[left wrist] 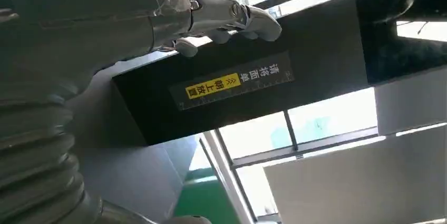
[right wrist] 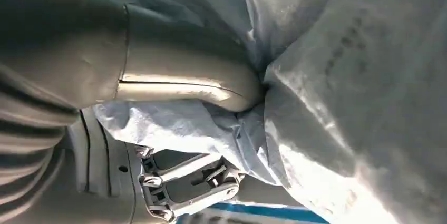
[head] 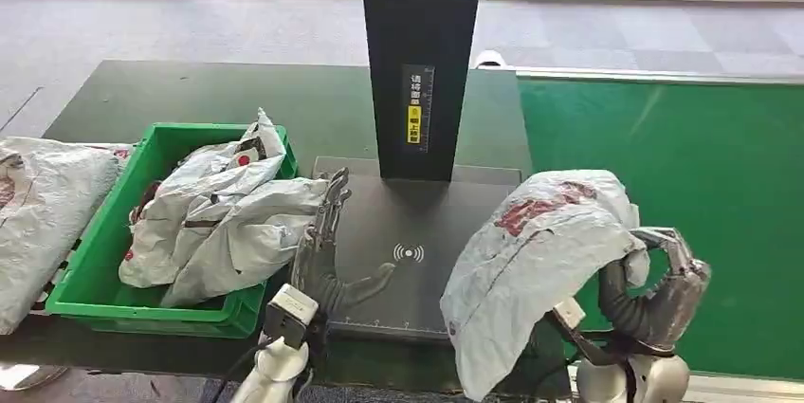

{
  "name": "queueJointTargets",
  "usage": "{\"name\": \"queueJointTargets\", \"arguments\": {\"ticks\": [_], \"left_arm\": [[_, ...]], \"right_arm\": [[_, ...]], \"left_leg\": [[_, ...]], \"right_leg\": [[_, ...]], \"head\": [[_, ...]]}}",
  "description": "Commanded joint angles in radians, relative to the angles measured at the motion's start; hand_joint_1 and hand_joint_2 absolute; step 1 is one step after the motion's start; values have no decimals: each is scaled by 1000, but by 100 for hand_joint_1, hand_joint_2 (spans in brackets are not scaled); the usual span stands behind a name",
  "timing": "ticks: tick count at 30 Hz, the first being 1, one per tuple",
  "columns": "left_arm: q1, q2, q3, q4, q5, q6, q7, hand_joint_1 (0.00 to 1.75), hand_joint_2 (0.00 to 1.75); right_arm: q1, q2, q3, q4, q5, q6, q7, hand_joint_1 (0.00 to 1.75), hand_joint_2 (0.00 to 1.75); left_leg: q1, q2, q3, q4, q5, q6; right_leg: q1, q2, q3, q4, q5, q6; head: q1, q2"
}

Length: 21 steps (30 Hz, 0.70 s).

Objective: Moved the parcel from conveyor to table for the left to box.

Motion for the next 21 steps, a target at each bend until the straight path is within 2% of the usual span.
{"name": "queueJointTargets", "arguments": {"ticks": [1,20,21], "left_arm": [[-33,-6,-11,59,9,9,-31,0,175],[-33,-6,-11,59,9,9,-31,0,175],[-27,-4,-12,54,9,14,-31,0,175]], "right_arm": [[-13,-7,184,138,91,2,77,175,175],[-13,-7,184,138,91,2,77,175,175],[-39,-40,225,226,128,16,157,175,175]], "left_leg": [[0,2,3,-3,1,0],[0,0,4,-3,1,0],[0,0,2,-1,0,0]], "right_leg": [[1,3,3,-3,1,-1],[0,1,3,-3,1,0],[1,1,2,-1,0,0]], "head": [[0,0],[0,0],[0,0]]}}
